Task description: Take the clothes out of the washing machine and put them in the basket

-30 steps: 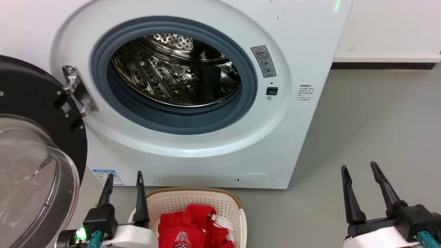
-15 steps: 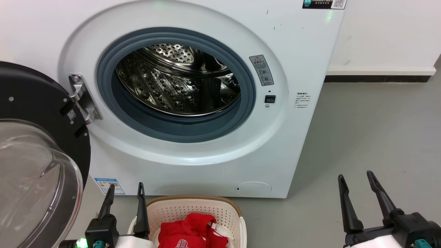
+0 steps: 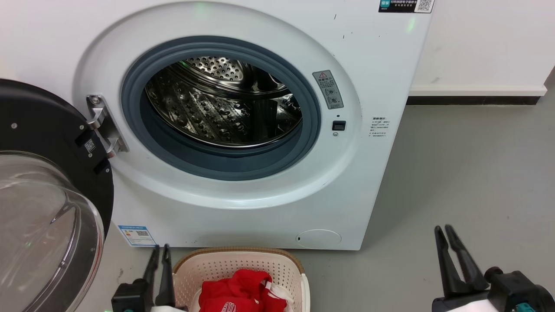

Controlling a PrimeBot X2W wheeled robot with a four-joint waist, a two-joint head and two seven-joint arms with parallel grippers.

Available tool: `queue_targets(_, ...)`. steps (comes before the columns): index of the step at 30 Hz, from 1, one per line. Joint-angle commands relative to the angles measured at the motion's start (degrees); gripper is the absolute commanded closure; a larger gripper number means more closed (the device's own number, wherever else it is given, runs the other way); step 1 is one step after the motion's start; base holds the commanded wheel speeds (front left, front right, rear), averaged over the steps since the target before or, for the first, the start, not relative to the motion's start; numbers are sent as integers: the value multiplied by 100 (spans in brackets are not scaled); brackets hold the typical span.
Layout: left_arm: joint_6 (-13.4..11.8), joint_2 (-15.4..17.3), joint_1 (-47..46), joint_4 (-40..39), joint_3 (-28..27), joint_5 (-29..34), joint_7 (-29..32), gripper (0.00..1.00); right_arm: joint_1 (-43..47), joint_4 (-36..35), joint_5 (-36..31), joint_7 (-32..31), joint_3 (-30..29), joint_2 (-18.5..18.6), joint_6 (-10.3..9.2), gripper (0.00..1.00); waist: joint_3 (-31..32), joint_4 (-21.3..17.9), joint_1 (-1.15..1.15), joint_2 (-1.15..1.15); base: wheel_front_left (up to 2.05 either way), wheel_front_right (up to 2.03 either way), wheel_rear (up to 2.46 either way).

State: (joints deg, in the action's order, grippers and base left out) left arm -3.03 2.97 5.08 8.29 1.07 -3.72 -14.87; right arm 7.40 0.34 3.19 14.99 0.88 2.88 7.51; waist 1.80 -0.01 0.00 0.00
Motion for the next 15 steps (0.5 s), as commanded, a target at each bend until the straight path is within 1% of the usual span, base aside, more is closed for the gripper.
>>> queue_targets(1,4,-2,10,54,-8,-28,21,100,16,32,30,-11,6,0,0,100,-1,0,0,0,0,0,0)
queue_targets(4,44,-2,-64,135,-75,-348,138,100,1,56,388,-62,11,15,0,100,-5,0,0,0,0,0,0)
queue_targets(5,88,-3,-116,157,-110,-717,232,100,-63,115,793,-130,8,46,0,100,-10,0,0,0,0,0,0)
queue_targets(15,221,-3,-238,182,-175,-1853,472,100,-274,303,2006,-334,1,117,0,100,-25,0,0,0,0,0,0)
